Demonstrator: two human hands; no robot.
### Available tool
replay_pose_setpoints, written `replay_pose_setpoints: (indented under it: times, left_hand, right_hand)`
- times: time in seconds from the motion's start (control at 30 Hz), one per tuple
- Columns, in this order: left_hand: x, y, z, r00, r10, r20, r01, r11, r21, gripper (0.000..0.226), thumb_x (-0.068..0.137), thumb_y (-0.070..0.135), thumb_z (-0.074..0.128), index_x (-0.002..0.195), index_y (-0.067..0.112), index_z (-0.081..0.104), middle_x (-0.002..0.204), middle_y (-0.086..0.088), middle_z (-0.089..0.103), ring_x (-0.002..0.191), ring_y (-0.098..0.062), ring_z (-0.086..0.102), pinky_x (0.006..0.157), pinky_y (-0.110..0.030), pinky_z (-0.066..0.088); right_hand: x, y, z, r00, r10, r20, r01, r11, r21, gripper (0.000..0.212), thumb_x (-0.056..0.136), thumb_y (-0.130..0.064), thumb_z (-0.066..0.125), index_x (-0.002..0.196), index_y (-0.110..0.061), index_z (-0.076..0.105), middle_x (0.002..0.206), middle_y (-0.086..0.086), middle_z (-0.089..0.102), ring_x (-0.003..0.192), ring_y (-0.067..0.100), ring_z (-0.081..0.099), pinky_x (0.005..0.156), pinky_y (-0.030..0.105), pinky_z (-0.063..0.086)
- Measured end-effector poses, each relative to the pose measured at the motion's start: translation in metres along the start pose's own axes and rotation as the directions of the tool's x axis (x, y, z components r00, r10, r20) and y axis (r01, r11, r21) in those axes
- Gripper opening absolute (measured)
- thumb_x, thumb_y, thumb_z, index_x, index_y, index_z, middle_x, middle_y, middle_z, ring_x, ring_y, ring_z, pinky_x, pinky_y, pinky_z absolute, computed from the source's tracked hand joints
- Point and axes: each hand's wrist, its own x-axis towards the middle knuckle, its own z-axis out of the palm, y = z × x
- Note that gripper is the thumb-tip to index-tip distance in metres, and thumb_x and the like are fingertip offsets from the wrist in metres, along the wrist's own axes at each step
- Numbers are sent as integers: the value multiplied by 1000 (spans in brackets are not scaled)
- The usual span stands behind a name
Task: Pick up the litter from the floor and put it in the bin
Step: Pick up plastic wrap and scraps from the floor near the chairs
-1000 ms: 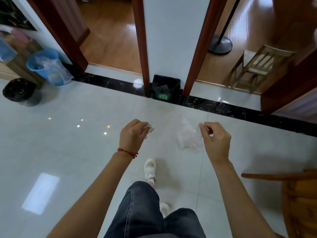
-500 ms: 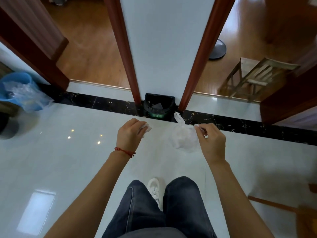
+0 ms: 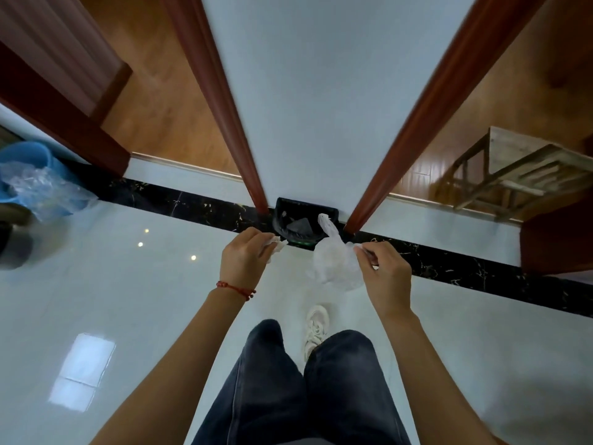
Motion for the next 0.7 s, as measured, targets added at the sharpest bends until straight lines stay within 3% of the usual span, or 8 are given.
replay_pose_setpoints:
  times: [0.4,0.7]
  left_hand:
    - [82,-97,103,998,19,63,-18,1000,-15,12,66,-5,78,75,-5,70,64,-17,65,54,-27,61,49,-34,55]
    - [97,-190,192,996,43,84,-42,999,-20,11,67,-5,77,75,-7,69,66,-18,66,55,-28,62,56,-30,54]
  right_hand:
    - [51,78,117,982,164,90,-164,986,-13,6,76,1,70,80,3,65,69,12,64,59,20,58,55,25,49]
    - [60,145,236,961,254,110,-255,967,-11,7,79,0,68,80,5,65,69,15,64,60,24,59,54,35,53]
